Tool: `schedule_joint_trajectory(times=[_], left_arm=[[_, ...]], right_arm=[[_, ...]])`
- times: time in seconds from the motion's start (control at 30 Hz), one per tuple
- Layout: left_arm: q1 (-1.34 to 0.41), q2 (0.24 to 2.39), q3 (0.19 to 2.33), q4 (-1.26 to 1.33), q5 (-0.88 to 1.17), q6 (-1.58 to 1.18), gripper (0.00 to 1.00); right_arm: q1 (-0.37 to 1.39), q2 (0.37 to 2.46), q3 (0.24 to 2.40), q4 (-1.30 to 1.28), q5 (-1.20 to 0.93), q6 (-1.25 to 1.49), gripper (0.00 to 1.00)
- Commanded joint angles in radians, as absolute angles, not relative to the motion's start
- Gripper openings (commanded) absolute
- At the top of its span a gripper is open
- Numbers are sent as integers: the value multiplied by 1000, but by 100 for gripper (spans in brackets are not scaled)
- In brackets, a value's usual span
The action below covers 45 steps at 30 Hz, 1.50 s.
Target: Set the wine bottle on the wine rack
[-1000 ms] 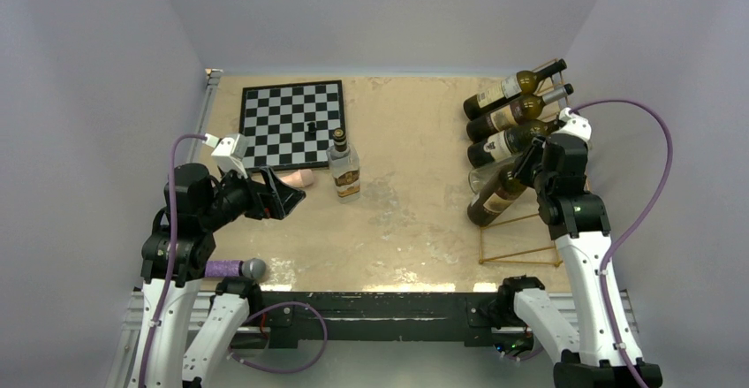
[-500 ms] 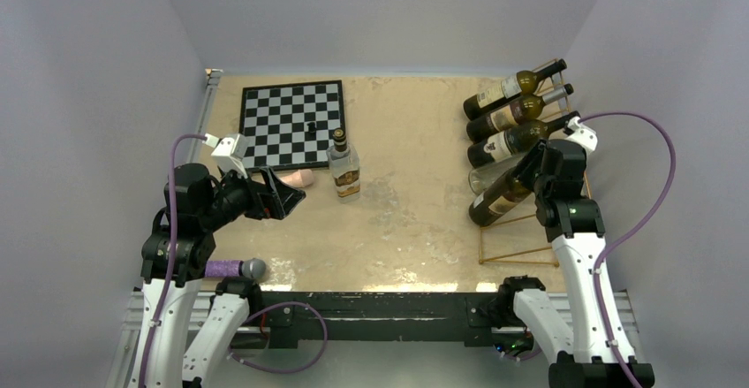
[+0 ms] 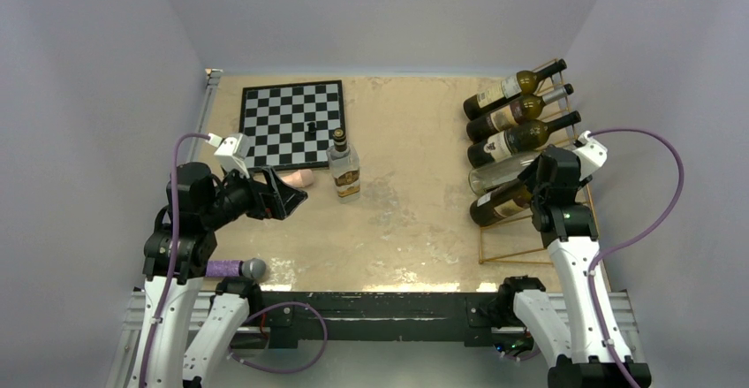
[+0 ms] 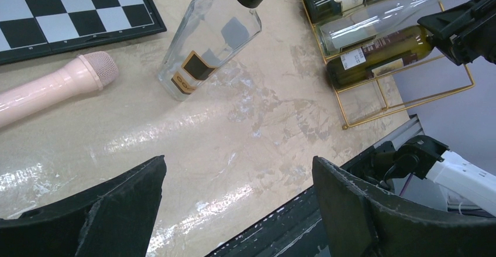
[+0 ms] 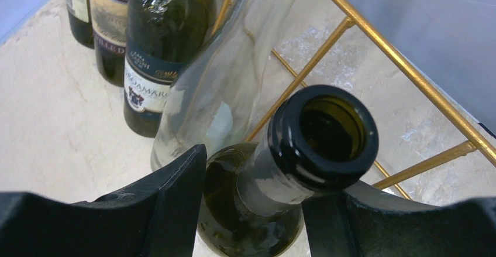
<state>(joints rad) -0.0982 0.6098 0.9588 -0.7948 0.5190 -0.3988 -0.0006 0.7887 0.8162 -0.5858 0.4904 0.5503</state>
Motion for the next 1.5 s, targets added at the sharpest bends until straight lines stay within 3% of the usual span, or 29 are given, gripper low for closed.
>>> schedule_joint_trajectory(times=[0.0, 0.53, 0.67, 0.93, 1.07, 1.27, 1.37, 1.47], left_arm=[[-94, 618, 945, -757, 548, -376, 99], [-94, 615, 948, -762, 543, -372, 99], [-94, 618, 946, -757, 549, -377, 99], [-94, 612, 946, -753, 555, -379, 99], [-94, 611, 945, -743, 578, -379, 99], [-101, 575, 893, -536, 915, -408, 98], [-112, 552, 882, -506, 895, -412, 99], [-114, 551, 887, -509, 872, -416, 99]], right_arm=[[5, 794, 763, -596, 541, 574, 61], [4, 803, 843, -688, 543, 599, 81], [5, 798, 892, -738, 542, 580, 98], [5, 758, 948, -785, 492, 535, 99], [5, 702, 960, -720, 250, 417, 99], [5, 807, 1028, -718, -172, 343, 96], [73, 795, 989, -583, -336, 338, 97], [220, 803, 997, -496, -339, 308, 98]])
